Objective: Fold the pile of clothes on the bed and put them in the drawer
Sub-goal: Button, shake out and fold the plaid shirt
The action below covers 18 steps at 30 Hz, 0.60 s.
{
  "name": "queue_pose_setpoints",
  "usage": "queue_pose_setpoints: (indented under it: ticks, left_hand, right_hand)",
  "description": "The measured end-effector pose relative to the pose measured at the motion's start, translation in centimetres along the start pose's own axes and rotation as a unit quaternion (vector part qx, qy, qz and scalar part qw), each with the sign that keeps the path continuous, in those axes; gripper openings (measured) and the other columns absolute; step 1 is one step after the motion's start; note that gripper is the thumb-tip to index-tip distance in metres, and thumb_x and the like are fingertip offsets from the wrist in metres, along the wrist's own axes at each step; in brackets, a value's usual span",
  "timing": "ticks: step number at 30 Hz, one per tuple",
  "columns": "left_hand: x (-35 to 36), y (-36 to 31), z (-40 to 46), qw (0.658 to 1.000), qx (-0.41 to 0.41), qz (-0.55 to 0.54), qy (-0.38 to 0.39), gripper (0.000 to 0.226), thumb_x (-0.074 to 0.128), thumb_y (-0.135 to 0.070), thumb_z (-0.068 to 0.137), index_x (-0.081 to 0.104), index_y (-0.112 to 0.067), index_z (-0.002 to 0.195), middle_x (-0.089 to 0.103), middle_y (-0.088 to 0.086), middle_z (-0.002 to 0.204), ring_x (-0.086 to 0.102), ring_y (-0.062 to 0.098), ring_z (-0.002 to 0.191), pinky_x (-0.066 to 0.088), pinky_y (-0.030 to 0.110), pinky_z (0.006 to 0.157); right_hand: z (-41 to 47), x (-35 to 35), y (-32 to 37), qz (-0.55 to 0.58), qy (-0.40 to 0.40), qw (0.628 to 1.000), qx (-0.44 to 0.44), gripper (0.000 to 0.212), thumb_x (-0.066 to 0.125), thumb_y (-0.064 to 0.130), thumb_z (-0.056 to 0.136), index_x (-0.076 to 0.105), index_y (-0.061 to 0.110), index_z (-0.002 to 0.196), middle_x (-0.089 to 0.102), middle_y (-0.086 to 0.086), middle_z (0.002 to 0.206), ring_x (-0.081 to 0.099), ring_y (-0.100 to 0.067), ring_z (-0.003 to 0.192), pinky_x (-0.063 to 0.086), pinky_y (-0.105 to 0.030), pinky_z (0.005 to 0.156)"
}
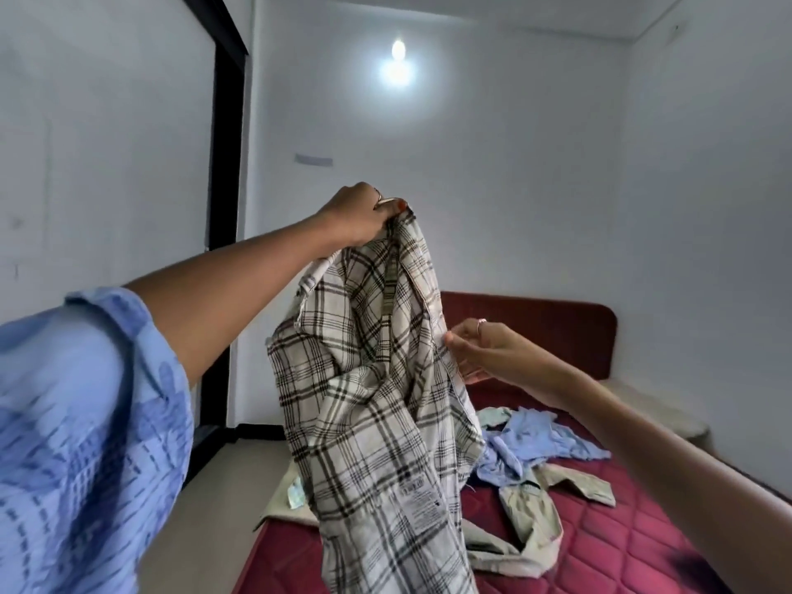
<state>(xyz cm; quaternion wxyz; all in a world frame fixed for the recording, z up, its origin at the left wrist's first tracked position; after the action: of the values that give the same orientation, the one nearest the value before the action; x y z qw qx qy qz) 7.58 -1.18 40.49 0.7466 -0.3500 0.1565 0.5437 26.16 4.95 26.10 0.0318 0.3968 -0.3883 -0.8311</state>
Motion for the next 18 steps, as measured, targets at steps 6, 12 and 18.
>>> queue_pose_setpoints:
  ticks: [6,12,18]
  left_hand:
    - [0.5,0.3,0.1,0.999,0.039,-0.004,-0.037,0.028,0.050,-0.033,0.099,0.054,-0.005,0.097,0.058,0.007,0.081,0.055,0.024,0.071,0.037,0.029,0.059]
    - [0.3,-0.8,-1.8,0.948,0.267,0.160,-0.074,0.031,0.051,-0.032,0.098,0.048,-0.004,0.110,0.047,-0.004,0.058,0.052,0.020,0.047,0.041,0.034,0.048]
    - [-5.9,-5.8,1.0,0.915,0.334,0.168,-0.150,0.076,0.043,-0.062,0.083,0.045,0.001,0.124,0.064,0.015,0.086,0.054,0.017,0.055,0.053,0.030,0.059]
  right_hand:
    - [0.8,-0.9,-2.4,-0.087,-0.056,0.995,0.013,0.023,0.055,0.021,0.098,0.062,0.016,0.076,0.060,0.009,0.066,0.054,-0.010,0.066,0.047,-0.029,0.065]
    - [2.0,-13.7,2.1,-0.312,-0.276,0.909,0.027,0.014,0.054,0.002,0.091,0.060,0.008,0.080,0.058,-0.009,0.073,0.057,-0.023,0.069,0.038,-0.027,0.054]
    - [0.5,-20.7,17.2,-0.717,-0.354,0.588,-0.122,0.020,0.044,0.006,0.097,0.049,-0.006,0.112,0.062,-0.034,0.088,0.063,-0.052,0.077,0.044,-0.050,0.064]
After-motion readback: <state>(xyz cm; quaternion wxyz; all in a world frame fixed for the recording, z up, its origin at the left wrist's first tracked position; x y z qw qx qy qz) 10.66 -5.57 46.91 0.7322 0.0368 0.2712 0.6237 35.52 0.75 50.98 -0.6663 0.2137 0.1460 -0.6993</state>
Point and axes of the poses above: each hand's wrist, its own z-axis towards the middle knuckle, its own x-axis out of the palm, y = z × x, the point moved 5 cm from there along z, towards the middle knuckle
